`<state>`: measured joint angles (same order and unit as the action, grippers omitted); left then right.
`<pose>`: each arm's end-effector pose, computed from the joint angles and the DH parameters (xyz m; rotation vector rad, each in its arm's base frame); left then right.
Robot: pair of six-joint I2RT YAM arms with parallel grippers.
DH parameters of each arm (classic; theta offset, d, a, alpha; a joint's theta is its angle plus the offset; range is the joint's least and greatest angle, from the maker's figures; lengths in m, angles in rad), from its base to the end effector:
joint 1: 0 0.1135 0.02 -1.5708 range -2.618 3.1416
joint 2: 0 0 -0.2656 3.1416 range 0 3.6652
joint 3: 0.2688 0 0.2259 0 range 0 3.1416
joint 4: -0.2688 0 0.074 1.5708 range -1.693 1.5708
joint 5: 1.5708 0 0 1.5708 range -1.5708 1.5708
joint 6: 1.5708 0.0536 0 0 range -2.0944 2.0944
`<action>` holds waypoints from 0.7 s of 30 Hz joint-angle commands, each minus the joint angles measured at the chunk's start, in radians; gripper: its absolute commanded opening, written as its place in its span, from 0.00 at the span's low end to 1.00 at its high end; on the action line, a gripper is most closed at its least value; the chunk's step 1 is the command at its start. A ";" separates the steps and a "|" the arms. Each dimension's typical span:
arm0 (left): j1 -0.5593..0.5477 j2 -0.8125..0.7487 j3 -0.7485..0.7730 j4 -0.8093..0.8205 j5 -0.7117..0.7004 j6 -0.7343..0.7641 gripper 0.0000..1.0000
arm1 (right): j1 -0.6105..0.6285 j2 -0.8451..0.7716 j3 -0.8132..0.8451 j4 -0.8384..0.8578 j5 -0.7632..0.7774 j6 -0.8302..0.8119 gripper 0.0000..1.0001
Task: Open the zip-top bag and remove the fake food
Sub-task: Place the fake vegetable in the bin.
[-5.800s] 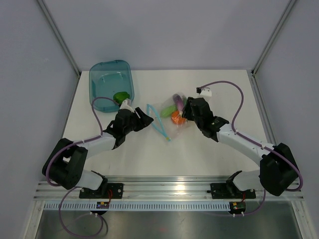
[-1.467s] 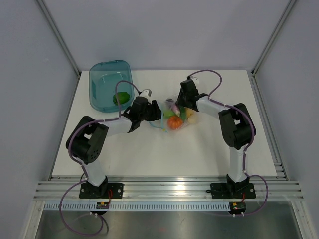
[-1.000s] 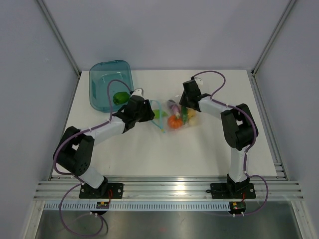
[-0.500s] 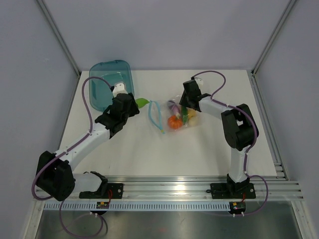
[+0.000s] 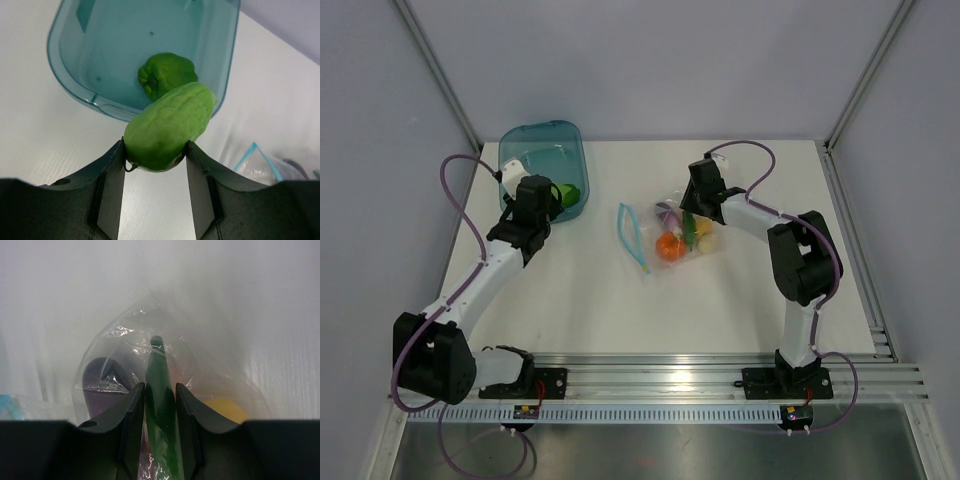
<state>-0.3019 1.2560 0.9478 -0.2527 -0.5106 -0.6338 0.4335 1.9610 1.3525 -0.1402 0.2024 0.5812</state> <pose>0.2615 -0.0540 0.2929 -0.6249 1.9562 -0.0332 0.3918 0.1695 0.1978 0.2730 2.3014 0.2848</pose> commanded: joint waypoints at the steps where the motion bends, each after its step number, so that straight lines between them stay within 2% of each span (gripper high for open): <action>1: 0.033 0.043 0.071 0.063 -0.060 -0.055 0.07 | -0.006 -0.054 -0.001 0.016 -0.023 0.009 0.38; 5: 0.064 0.100 0.101 0.064 -0.115 -0.096 0.08 | -0.004 -0.056 0.000 0.014 -0.024 0.011 0.38; 12: 0.115 0.200 0.140 0.092 -0.123 -0.164 0.10 | -0.006 -0.073 -0.010 0.017 -0.038 0.017 0.38; 21: 0.196 0.292 0.155 0.131 -0.062 -0.202 0.10 | -0.006 -0.091 -0.021 0.024 -0.035 0.019 0.38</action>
<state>-0.1257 1.5200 1.0546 -0.1944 -0.5785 -0.7994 0.4328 1.9213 1.3346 -0.1398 0.1722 0.5903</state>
